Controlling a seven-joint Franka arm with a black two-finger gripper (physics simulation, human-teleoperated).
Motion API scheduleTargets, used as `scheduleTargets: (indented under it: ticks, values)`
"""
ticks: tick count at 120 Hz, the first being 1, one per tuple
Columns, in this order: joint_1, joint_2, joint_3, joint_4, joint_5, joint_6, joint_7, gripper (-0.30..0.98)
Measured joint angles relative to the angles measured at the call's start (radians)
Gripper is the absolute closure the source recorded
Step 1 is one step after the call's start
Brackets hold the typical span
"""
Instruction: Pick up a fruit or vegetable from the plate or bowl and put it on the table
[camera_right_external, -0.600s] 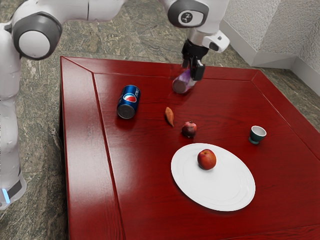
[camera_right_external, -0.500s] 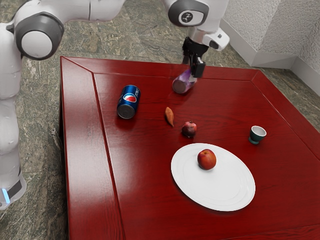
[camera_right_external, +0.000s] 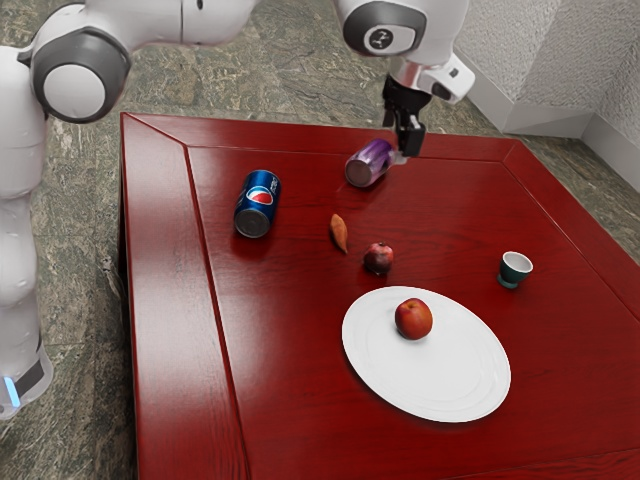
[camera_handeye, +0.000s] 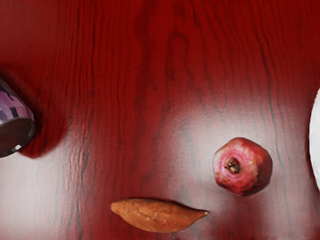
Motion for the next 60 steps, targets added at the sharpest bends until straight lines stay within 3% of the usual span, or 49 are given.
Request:
scheduleTargets:
  ticks: [20,36,60]
  values:
    - [-0.206,0.02,-0.028,0.002,-0.027,-0.02,0.016,0.0]
    - [-0.355,0.079,-0.028,-0.013,0.017,-0.017,0.09,0.0]
    - [-0.255,0.259,-0.022,0.035,-0.053,0.031,0.158,0.0]
